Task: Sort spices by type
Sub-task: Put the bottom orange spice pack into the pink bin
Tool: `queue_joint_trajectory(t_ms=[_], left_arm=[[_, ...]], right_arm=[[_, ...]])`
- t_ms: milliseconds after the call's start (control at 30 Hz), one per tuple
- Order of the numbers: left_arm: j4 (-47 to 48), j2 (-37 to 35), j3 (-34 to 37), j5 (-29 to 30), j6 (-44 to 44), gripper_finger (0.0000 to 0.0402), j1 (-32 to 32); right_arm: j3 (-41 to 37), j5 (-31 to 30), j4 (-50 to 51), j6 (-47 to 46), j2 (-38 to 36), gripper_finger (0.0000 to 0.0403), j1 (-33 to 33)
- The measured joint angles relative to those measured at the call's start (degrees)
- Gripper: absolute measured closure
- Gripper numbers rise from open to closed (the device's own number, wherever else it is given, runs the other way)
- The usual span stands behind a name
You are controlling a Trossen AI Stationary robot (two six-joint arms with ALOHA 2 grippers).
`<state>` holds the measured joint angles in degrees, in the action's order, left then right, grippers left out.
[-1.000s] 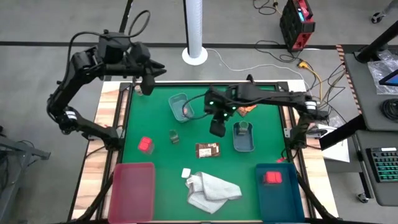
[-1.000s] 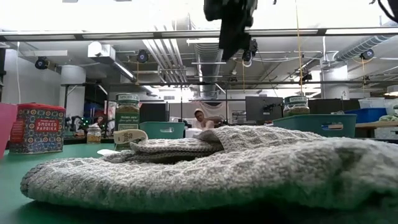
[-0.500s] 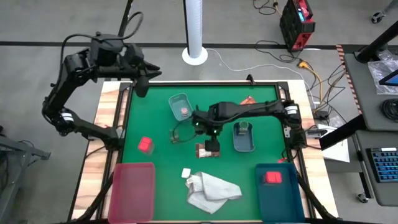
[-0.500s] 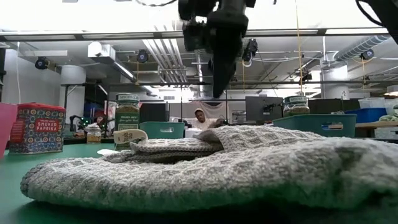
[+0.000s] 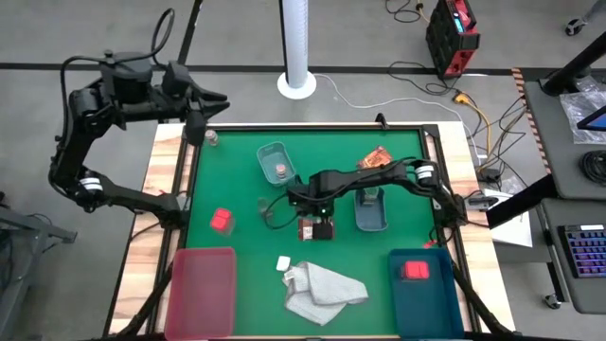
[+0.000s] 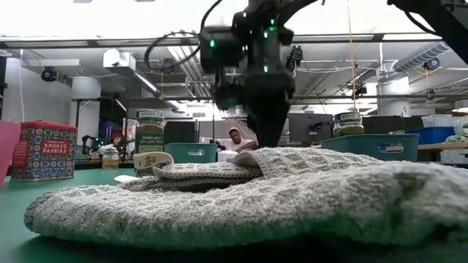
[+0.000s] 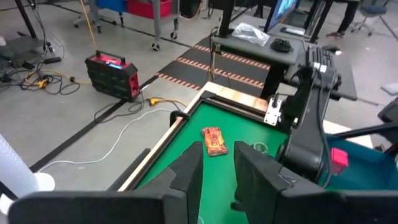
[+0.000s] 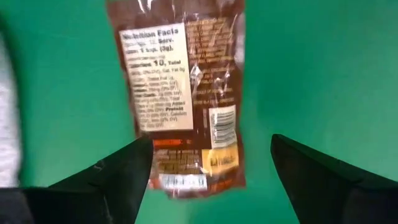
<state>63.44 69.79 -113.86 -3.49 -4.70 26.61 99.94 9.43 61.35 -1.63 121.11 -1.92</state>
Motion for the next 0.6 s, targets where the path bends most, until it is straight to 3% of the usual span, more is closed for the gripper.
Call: queue_joint_trajectory(t_ms=[333,600], left_arm=[[-0.9,0.42,0.0,-0.01,0.94,0.0326,-0.35],[-2.13,1.91,0.28,-0.02,-0.33,0.0326,-0.35]], right_arm=[[-4.67,-1.03,-8.86,-1.75,2.25,0.0165,0.05],[-5.33,-0.24,-9.62,0.37,1.87,0.0313,0.32]])
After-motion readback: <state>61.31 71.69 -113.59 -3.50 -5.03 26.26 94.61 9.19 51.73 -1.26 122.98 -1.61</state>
